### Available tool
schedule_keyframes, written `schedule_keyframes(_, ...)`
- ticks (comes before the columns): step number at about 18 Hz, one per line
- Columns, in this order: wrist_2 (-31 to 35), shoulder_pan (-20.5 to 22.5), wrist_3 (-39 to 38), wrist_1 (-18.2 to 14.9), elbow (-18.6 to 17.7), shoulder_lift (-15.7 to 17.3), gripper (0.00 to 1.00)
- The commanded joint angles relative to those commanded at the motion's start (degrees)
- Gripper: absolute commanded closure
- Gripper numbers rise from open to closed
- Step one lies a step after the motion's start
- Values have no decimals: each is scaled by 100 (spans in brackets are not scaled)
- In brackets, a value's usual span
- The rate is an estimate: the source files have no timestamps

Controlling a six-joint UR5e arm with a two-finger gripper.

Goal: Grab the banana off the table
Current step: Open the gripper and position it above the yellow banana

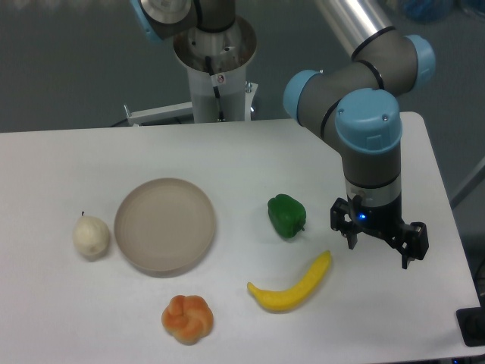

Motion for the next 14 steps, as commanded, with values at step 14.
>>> schedule_keyframes(14, 254, -9, -839, 738, -184, -422, 0)
